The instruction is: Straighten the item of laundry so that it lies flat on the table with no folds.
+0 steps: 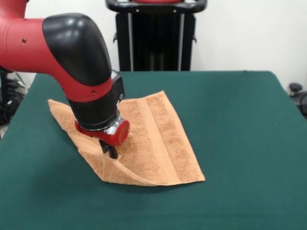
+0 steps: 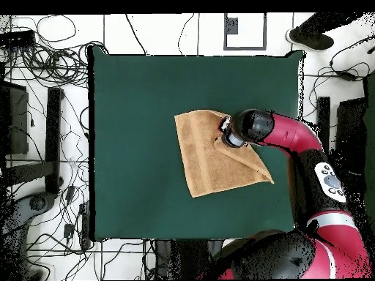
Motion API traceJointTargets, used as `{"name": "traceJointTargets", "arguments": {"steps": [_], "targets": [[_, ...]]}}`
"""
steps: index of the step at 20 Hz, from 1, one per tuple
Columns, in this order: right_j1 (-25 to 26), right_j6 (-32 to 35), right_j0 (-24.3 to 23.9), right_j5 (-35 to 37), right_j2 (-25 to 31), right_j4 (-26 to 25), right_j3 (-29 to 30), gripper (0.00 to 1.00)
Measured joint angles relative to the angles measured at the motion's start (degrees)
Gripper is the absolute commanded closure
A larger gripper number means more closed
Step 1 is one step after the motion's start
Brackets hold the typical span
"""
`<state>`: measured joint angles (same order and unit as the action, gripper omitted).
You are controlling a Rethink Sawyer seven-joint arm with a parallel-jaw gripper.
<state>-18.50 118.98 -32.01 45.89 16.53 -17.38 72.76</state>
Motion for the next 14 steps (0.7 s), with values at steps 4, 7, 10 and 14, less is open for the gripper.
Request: {"name": "traceJointTargets", "arguments": {"steps": [4, 7, 10, 14], "targets": [[-0.4, 0.0, 0.1, 2.5, 1.1, 0.0, -0.7, 1.00], [-0.6, 0.0, 0.2, 4.0, 1.4, -0.1, -1.1, 1.00], [-0.6, 0.0, 0.4, 5.0, 1.4, -0.2, -1.4, 1.00], [-0.6, 0.0, 0.5, 5.8, 1.5, -0.2, -1.8, 1.00]]}}
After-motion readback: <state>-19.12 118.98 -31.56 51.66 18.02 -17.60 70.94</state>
